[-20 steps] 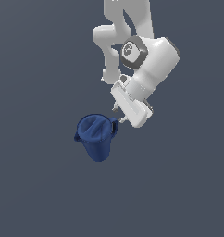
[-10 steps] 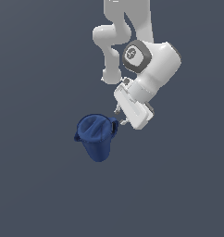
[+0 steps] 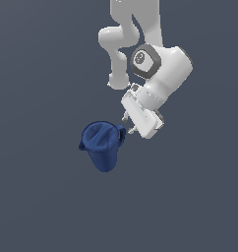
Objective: Pick up the object and move it to a goal position.
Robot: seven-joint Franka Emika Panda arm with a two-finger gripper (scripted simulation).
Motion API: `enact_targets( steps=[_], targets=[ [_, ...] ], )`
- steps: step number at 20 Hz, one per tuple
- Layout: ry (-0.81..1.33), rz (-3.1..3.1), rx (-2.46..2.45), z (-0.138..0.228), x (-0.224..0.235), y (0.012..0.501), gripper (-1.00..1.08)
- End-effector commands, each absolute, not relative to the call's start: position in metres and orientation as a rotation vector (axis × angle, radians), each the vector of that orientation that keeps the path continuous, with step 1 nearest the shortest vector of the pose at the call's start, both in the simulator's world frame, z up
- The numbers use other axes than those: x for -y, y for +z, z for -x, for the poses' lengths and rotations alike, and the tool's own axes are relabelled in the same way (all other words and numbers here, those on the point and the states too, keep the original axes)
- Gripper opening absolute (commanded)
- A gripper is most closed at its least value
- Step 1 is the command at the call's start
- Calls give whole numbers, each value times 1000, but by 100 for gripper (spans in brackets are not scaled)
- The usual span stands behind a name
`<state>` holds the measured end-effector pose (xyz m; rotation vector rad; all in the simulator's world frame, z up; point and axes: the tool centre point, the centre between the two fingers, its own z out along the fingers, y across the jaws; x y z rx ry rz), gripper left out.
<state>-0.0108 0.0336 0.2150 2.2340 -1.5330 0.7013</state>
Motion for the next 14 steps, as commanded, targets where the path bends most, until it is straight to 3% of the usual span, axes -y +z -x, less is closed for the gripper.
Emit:
enact_targets(
  steps=[1, 9, 10, 14],
  targets=[
    [701, -2233, 1534, 10, -31, 211, 28],
    [702, -2233, 1535, 6, -18, 191, 28],
    [702, -2233, 1535, 6, -18, 191, -100],
    [702, -2233, 1535, 6, -18, 191, -100]
  ],
)
